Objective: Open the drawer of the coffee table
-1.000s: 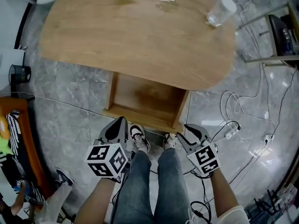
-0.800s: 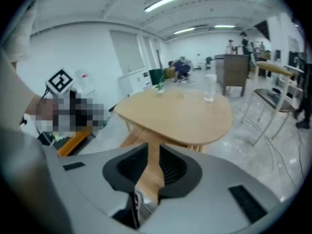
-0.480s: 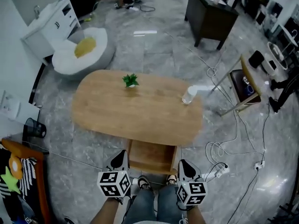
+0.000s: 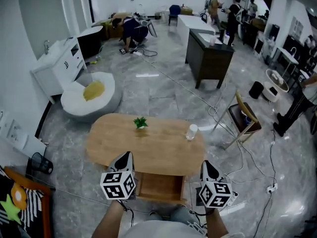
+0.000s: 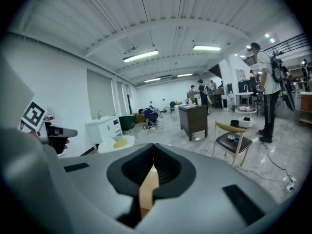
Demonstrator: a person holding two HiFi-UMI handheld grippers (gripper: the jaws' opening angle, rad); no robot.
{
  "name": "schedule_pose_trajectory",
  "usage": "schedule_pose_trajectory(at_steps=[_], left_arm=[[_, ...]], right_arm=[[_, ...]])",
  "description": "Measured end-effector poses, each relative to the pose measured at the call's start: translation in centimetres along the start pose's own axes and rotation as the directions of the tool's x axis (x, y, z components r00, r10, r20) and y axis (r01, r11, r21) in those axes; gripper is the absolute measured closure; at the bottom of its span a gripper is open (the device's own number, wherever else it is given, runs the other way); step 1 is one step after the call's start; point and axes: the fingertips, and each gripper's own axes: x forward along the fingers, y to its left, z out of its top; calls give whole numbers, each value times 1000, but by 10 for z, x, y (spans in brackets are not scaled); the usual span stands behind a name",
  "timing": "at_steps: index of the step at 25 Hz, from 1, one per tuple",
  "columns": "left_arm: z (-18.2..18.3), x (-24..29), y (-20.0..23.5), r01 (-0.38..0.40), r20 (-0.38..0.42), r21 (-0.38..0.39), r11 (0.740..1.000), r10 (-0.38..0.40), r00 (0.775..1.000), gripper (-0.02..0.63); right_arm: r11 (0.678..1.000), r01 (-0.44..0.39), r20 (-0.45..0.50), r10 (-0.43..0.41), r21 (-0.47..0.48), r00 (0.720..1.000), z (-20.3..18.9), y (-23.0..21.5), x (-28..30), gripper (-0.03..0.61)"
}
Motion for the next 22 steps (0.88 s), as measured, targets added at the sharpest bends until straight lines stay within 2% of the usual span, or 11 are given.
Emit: schedule_pose_trajectory(at_steps=[3,6,15,17,20,22], left_arm=[[29,-9,-3,-1,73,-10,1000,2,997,623],[39,-10,-7,1,85,5,1000,-1,996,623],[41,-6,-7,-4,75,30,1000,2,997,623],[41,-5,-8,-2,75,31,1000,-1,997,623],[42,-4,-10,0,76,32,999,-3,997,623],[43,-3,-11,0,78,30,1000,-3,997,623]], right_arm=[[995,92,51,-91,-36,995,22,-12,-14,578],[989,140,70,-136,-52,988,32,-19,-21,578],[993,120,69,-119,-18,991,37,-20,-18,578],[992,118,58,-115,-50,992,36,-18,-17,578],[974,144,50,-137,-178,989,38,-13,-17,580],[970,146,59,-137,-192,989,42,-12,-17,580]])
